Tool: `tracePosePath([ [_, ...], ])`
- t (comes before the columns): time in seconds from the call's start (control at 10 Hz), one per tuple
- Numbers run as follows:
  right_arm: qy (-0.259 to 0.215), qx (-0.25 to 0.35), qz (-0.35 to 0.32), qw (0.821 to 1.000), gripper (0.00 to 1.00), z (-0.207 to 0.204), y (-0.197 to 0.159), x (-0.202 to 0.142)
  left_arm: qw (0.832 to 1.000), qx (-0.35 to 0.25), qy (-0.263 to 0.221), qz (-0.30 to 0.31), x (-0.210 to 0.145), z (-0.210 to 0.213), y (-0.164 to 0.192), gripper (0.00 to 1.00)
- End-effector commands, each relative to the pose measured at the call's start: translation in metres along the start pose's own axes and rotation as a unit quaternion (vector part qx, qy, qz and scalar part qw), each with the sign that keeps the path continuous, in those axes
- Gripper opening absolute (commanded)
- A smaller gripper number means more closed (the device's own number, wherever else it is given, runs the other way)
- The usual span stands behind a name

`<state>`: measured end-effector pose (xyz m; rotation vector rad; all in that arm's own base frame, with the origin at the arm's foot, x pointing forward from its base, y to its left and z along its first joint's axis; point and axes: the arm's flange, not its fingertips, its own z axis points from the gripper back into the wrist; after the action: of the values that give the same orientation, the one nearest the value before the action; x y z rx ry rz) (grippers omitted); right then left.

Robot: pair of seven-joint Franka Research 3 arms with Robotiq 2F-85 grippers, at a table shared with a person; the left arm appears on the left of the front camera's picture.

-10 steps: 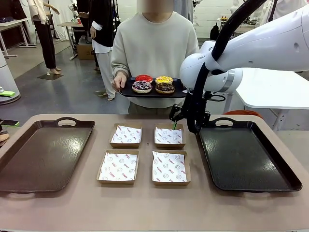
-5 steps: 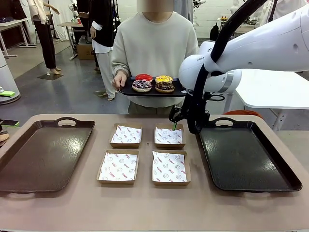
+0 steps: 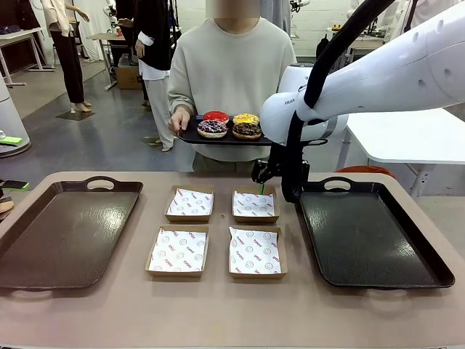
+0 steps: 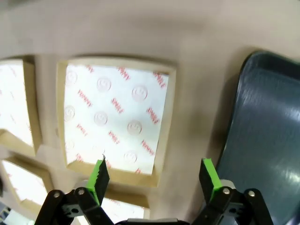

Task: Individually package the donuts and arrange them on the tray.
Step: Pick up one Paper togo box.

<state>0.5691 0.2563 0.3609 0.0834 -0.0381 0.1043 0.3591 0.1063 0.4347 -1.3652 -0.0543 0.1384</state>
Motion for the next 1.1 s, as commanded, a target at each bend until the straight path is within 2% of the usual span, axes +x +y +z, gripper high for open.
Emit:
tracePosePath([
  [0.0,-0.015,-0.012,-0.025,0.999,1.00,-0.019,-0.002,0.021,1.000,-0.006,-0.001,-0.001,-0.001,0.001,-0.002,1.00],
  [0.5,-0.002,-0.012,-0.009,1.000,1.00,-0.042,0.001,0.023,1.000,-0.006,-0.001,-0.001,-0.001,0.001,-0.002,1.00],
  [0.6,-0.008,-0.008,-0.007,1.000,0.74,-0.042,0.001,0.023,1.000,-0.006,-0.001,-0.001,-0.001,0.001,-0.002,1.00],
  [0.7,-0.007,-0.007,-0.008,1.000,0.41,-0.041,0.000,0.022,1.000,-0.006,-0.001,-0.001,-0.001,0.001,-0.002,1.00],
  [0.8,-0.010,-0.006,-0.011,1.000,0.15,-0.039,0.000,0.021,1.000,-0.006,-0.001,-0.001,-0.001,0.001,-0.002,1.00],
  [0.9,-0.011,-0.006,-0.012,1.000,0.00,-0.037,-0.001,0.021,1.000,-0.006,-0.001,-0.001,-0.001,0.001,-0.002,1.00],
  [1.0,-0.011,-0.006,-0.013,1.000,0.00,-0.037,-0.002,0.020,1.000,-0.006,-0.001,-0.001,-0.001,0.001,-0.002,1.00],
])
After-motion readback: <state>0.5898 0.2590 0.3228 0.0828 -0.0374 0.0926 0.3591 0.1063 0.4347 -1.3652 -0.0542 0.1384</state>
